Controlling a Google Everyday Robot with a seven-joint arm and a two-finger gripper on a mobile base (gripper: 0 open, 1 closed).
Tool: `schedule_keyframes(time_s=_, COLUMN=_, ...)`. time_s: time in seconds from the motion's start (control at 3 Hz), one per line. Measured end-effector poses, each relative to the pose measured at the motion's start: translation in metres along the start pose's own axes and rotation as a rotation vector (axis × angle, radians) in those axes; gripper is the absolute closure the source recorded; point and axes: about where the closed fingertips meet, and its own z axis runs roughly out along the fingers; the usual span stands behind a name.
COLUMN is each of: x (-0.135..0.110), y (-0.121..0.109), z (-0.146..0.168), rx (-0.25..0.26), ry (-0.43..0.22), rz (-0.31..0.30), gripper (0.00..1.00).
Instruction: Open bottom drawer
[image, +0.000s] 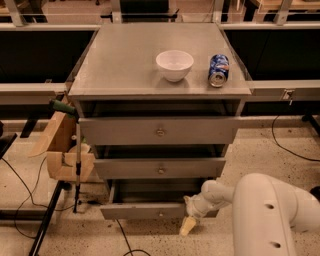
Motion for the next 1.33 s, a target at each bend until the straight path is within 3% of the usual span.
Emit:
schedule_keyframes(time_s=0.33, x=0.014, y=0.01, z=-0.054, rx=0.148, ry=-0.005, rz=0.025, gripper=0.0)
schedule_keyframes(time_s=0.67, x=0.038, y=0.047, z=-0.076, rx=0.213, ry=-0.005, rz=0.054, gripper=0.0)
schedule_keyframes(time_s=1.0, x=0.057, y=0.08, z=-0.071, rx=0.196, ry=0.002, rz=0.072, gripper=0.0)
schedule_keyframes(time_s=1.33, x=0.062, y=0.08, z=-0.057, rx=0.138, ry=0.011, rz=0.061, gripper=0.0)
